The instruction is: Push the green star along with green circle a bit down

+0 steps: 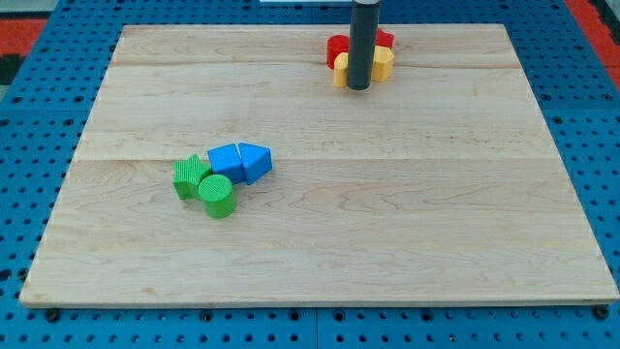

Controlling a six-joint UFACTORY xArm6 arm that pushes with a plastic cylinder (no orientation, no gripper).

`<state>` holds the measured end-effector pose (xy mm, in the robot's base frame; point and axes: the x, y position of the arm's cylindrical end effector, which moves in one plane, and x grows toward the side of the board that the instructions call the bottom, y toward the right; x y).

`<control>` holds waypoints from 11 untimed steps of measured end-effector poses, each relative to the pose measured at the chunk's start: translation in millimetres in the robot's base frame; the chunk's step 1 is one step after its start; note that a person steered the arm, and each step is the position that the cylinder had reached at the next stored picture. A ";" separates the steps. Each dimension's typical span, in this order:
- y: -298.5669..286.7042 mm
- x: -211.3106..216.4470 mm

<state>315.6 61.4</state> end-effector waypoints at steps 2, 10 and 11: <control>5.6 0.1; -168.4 150.8; -122.8 153.4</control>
